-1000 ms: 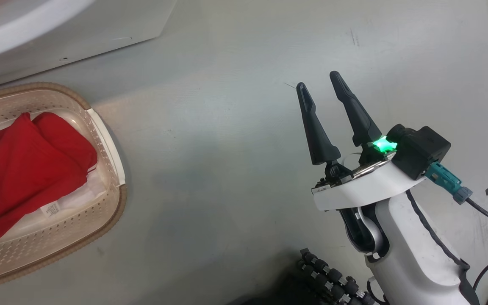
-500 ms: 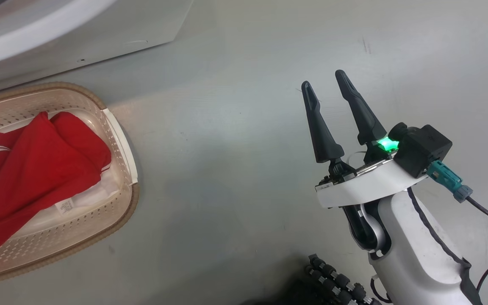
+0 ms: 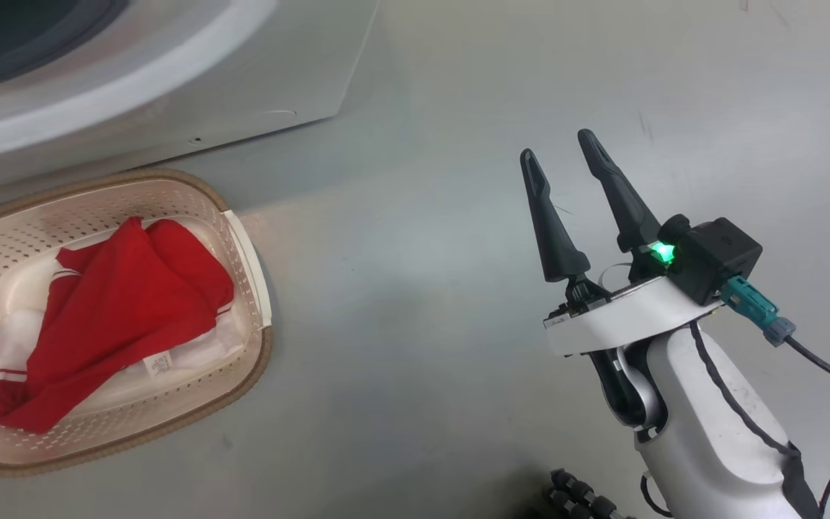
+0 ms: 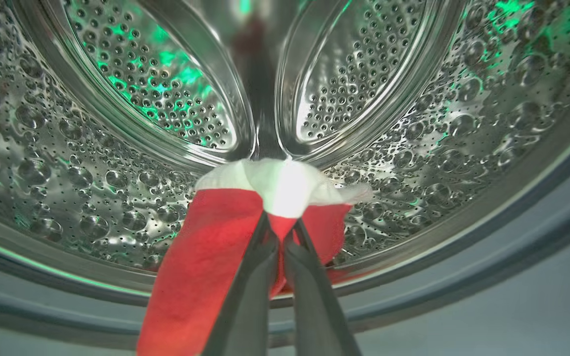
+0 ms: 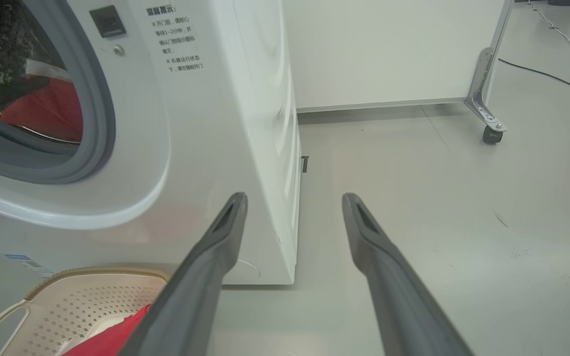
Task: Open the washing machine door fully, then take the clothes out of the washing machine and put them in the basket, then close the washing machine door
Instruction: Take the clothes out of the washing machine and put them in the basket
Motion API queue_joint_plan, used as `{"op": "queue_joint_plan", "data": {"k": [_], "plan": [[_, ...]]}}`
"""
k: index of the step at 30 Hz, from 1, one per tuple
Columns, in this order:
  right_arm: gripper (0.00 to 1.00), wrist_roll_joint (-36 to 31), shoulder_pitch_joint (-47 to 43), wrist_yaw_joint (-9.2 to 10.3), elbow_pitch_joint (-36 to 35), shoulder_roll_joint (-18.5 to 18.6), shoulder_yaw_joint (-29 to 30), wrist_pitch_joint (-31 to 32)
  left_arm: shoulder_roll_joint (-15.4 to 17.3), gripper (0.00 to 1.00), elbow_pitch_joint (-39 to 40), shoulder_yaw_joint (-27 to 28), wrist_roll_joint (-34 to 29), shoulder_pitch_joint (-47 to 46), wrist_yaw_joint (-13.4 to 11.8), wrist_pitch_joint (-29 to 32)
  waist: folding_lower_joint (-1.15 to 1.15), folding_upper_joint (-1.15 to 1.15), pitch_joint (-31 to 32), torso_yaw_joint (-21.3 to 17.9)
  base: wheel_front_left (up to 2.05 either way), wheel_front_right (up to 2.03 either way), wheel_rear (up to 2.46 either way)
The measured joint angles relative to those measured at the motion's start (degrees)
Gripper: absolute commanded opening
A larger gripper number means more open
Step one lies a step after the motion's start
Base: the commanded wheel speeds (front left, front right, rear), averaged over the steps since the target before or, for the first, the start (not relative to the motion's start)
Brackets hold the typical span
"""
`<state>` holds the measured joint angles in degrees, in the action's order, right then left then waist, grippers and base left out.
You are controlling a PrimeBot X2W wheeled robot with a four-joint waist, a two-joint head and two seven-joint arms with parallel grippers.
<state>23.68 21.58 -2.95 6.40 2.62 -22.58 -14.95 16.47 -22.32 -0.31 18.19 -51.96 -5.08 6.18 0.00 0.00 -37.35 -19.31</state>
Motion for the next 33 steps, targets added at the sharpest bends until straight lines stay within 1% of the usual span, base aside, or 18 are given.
{"op": "queue_joint_plan", "data": {"k": [6,11,18,22,26,33], "plan": [[1.0,-1.9,-1.7,0.0,0.8,0.0,0.9,0.0,-3.5,0.0,2.8,0.1,0.5,6.3,-0.3,-5.8,0.0,0.0,3.2,1.8,0.0,0.0,0.0],[1.0,-2.5,-2.6,-0.01,1.3,0.0,1.4,0.0,-4.7,0.0,4.5,0.1,0.5,11.4,-0.4,-8.9,0.0,0.0,5.4,3.1,0.0,0.0,0.0],[1.0,-3.6,-5.4,0.07,2.0,0.1,4.1,0.0,-8.4,0.0,7.8,-0.1,1.0,18.5,-0.7,-13.9,0.0,0.0,9.1,5.4,0.0,0.0,0.0],[1.0,-4.2,-6.4,0.07,2.2,0.1,4.8,0.0,-9.8,0.0,10.3,-0.9,0.9,21.1,-0.7,-16.8,0.0,0.0,11.2,6.7,0.0,0.0,0.0],[1.0,-5.3,-7.6,0.07,2.5,0.1,5.4,0.0,-10.7,0.0,12.5,-2.1,0.8,23.1,-0.7,-18.6,0.0,0.0,13.4,8.1,0.0,0.0,0.0],[1.0,-5.8,-10.0,0.07,3.2,0.1,6.4,0.0,-11.2,0.0,17.0,-3.3,0.1,26.4,-0.7,-19.4,0.0,0.0,17.4,9.9,0.0,0.0,0.0]]}}
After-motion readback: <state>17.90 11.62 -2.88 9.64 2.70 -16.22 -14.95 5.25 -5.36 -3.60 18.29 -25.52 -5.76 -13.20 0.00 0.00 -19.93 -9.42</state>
